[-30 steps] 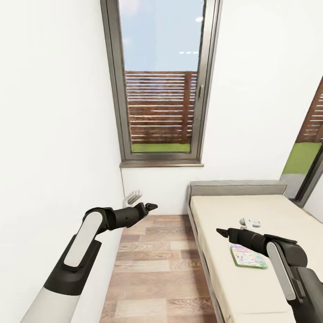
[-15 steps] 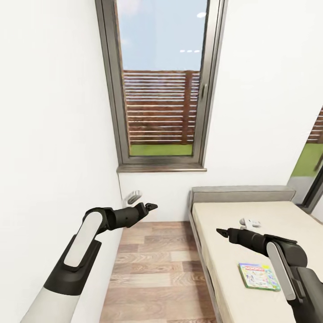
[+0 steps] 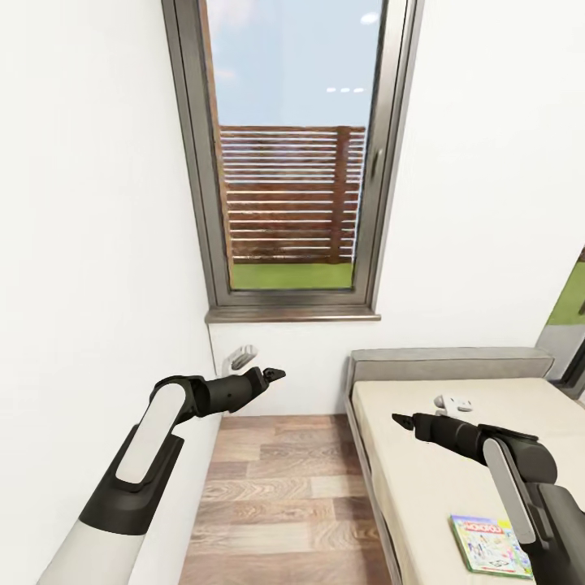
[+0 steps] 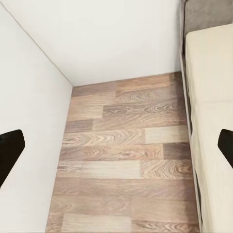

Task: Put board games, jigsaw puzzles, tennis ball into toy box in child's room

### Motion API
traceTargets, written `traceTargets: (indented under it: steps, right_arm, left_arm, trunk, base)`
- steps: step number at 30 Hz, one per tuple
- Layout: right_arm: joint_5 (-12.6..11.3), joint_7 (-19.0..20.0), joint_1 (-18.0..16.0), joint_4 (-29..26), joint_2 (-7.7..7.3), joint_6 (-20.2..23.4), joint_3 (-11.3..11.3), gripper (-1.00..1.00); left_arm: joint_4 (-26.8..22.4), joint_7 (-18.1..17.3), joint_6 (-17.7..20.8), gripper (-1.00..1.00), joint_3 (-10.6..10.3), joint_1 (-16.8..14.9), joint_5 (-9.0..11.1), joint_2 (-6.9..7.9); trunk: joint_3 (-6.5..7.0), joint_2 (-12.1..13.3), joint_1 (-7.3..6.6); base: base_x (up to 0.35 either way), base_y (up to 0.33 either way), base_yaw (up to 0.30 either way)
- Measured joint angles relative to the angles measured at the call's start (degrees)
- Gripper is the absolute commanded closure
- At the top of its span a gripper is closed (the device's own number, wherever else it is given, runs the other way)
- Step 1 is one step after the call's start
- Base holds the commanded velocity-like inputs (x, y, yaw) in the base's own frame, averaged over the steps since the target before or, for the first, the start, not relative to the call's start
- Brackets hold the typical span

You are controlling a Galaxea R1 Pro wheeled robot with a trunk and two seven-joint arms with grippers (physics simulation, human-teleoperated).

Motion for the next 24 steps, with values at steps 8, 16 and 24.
traceTargets:
  steps: [8,16,24]
  right_arm:
    - [0.0,0.0,0.0,0.0,-0.04,0.2,-0.1,-1.0]
    - [0.0,-0.1,0.0,0.0,0.04,0.2,-0.2,-1.0]
    - [0.1,0.0,0.0,0.0,-0.03,0.1,-0.3,-1.0]
  left_arm:
    - [0.0,0.0,0.0,-1.0,0.0,0.0,0.0,0.0]
    - [0.1,0.0,0.0,-1.0,0.0,0.0,0.0,-0.04]
    - [0.0,0.0,0.0,-1.0,-0.1,0.0,0.0,-0.07]
  trunk:
    - [0.0,0.0,0.0]
    - [0.0,0.0,0.0]
    - [0.0,0.0,0.01]
  base:
    - [0.334,0.0,0.0]
    - [0.334,0.0,0.0]
    - [0.264,0.0,0.0]
